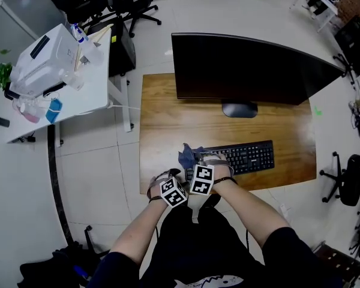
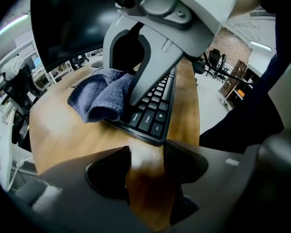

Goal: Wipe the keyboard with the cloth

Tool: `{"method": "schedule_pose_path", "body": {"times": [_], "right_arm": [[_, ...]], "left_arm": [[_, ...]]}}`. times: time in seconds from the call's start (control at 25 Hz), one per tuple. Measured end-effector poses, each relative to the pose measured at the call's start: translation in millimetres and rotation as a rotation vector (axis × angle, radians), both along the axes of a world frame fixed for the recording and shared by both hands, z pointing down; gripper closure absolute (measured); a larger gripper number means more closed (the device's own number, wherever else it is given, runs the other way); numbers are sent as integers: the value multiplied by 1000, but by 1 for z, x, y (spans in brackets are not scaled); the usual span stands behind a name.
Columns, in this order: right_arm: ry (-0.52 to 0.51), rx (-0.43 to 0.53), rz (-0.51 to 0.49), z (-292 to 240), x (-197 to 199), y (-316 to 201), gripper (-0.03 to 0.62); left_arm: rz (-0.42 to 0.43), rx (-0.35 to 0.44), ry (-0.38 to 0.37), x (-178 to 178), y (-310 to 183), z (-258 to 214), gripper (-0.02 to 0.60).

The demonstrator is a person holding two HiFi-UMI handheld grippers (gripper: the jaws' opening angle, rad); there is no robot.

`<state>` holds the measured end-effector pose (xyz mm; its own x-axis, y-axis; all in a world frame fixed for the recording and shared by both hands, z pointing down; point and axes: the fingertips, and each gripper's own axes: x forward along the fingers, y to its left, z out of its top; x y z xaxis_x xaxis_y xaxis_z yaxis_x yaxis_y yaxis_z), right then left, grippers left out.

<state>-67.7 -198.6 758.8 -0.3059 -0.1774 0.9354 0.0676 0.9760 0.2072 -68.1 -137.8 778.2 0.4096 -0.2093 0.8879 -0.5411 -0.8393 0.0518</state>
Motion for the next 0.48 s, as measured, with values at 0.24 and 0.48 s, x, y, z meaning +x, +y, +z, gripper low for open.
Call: {"method": "schedule_pose_path", "body": {"times": [0.24,0.48], "right_arm": [[21,42,-144,4,8,44,465],[29,45,-213,9,29,73,465]], "left_arm": [[8,-9,-10,0,0,0,356],[11,-14,-14,0,0,1,356]]}}
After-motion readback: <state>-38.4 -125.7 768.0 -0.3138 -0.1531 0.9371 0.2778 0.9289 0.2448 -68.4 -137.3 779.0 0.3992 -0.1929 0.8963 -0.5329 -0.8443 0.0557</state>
